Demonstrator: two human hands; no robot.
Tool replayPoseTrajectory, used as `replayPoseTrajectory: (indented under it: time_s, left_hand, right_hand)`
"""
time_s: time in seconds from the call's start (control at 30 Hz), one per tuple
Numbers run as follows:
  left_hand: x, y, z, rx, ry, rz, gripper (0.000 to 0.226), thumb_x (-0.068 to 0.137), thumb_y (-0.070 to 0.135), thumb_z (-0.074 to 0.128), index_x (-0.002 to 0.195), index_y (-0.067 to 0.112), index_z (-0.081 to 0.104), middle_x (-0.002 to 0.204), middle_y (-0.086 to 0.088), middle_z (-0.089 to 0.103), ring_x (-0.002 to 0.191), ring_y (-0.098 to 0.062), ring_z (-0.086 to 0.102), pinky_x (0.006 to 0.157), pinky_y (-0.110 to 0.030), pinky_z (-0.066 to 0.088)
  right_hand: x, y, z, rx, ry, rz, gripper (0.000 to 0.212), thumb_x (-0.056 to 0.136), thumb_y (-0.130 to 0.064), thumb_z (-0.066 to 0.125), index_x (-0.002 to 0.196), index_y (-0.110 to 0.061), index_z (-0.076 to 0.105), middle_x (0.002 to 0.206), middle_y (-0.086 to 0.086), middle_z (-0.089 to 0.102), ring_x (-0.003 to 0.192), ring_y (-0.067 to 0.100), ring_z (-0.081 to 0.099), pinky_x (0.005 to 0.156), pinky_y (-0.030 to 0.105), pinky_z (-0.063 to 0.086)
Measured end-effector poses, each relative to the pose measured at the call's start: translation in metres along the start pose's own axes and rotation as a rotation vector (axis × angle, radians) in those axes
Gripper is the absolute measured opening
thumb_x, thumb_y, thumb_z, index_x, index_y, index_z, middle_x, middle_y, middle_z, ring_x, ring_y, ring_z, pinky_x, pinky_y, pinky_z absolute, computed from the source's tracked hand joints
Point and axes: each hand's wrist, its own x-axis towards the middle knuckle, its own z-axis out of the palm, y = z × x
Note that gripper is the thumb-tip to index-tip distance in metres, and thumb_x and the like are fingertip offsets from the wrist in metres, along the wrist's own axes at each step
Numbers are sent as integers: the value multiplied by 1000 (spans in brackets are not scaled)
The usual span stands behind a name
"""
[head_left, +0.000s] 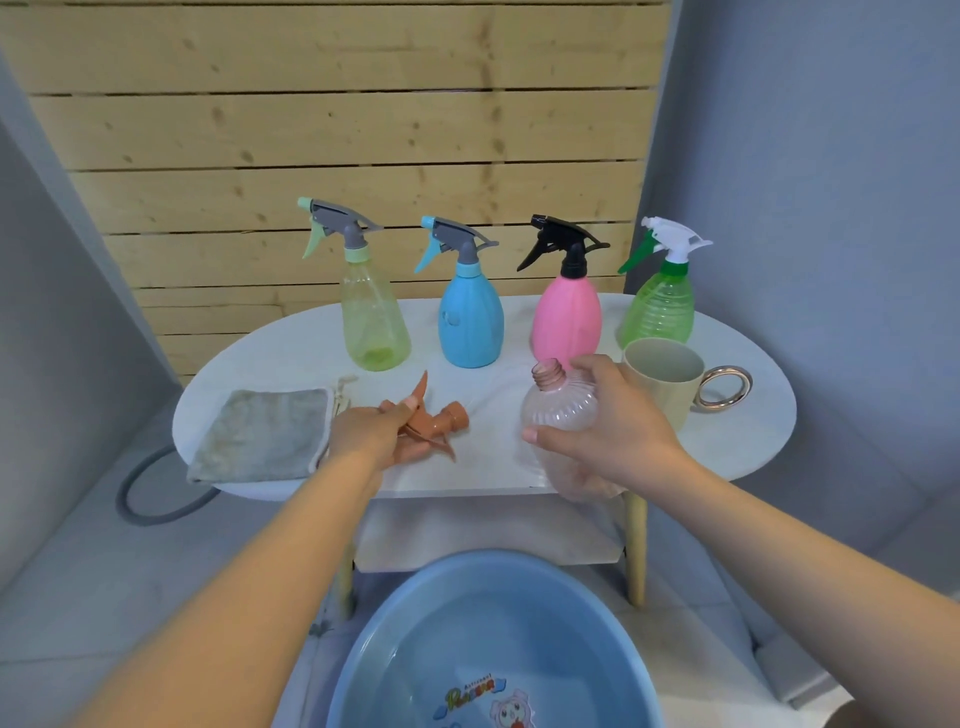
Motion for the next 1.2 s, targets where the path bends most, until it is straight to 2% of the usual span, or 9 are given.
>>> replayPoseTrajectory:
  time_s: [0.13, 0.2, 0.4, 0.5, 0.7, 0.77, 0.9, 1.0, 1.2]
  left_hand:
    - [0, -3, 6, 111, 75, 14, 19, 88, 16, 67, 81, 1, 60, 85, -11, 65, 67, -25, 66, 53, -29, 57]
    - [3, -5, 6, 235, 112, 58, 22, 84, 19, 72, 76, 2, 59, 81, -11, 64, 55, -21, 63, 53, -28, 55]
    - [-5, -8, 8, 597, 156, 155, 32, 81, 29, 72, 89, 0, 64, 99, -17, 65, 103, -30, 60, 56, -25, 31]
    - [-11, -6, 8, 605, 134, 171, 30, 80, 31, 73, 82, 7, 56, 86, -4, 60, 103, -27, 59, 58, -24, 32]
    - [-23, -7, 8, 515, -23, 316, 71, 70, 29, 81, 131, 14, 47, 128, -1, 54, 127, -16, 47, 100, -24, 38]
    - [-30, -10, 4, 544, -247, 397, 76, 69, 23, 78, 137, 24, 43, 132, 2, 49, 127, -12, 46, 99, -23, 38]
    - [-56, -14, 9, 631, -670, 475, 101, 62, 45, 83, 142, 45, 22, 140, 26, 31, 131, 11, 29, 104, -13, 30]
    - [-65, -17, 24, 541, -675, 506, 115, 51, 55, 85, 146, 39, 22, 144, 24, 34, 131, 10, 33, 106, -17, 31]
    - [-77, -22, 52, 436, -567, 538, 108, 47, 42, 85, 141, 36, 31, 127, 11, 54, 116, 1, 53, 99, -27, 46]
  right_hand:
    - [1, 0, 4, 24, -12, -13, 88, 63, -49, 80, 136, -23, 36, 133, -3, 41, 122, 15, 42, 98, 29, 35]
    - [1, 0, 5, 39, -14, -25, 88, 63, -49, 80, 135, -24, 36, 132, -3, 41, 122, 15, 42, 99, 29, 35]
    - [0, -4, 13, 70, -33, -57, 89, 64, -49, 80, 137, -26, 34, 135, -5, 38, 124, 14, 40, 103, 31, 34]
    - [0, -5, 16, 110, -44, -70, 89, 64, -48, 80, 137, -26, 34, 134, -6, 39, 123, 12, 40, 99, 27, 33]
    - [-6, -3, 16, 188, -82, -84, 88, 65, -46, 81, 136, -25, 33, 129, -8, 37, 112, 4, 38, 92, 19, 31]
    - [-7, 0, 14, 286, -95, -66, 88, 62, -49, 81, 133, -24, 36, 130, -8, 42, 116, 4, 41, 95, 20, 33]
    - [-16, 1, 8, 426, -152, -11, 80, 61, -52, 81, 124, -30, 38, 129, -7, 49, 118, 7, 48, 100, 27, 39]
    - [-24, 2, 3, 463, -166, 9, 72, 66, -44, 80, 123, -31, 37, 127, -7, 48, 117, 8, 49, 102, 29, 41]
    - [-29, 18, -8, 445, -238, -37, 98, 52, -69, 76, 134, -27, 40, 133, -11, 51, 124, 3, 47, 108, 32, 37]
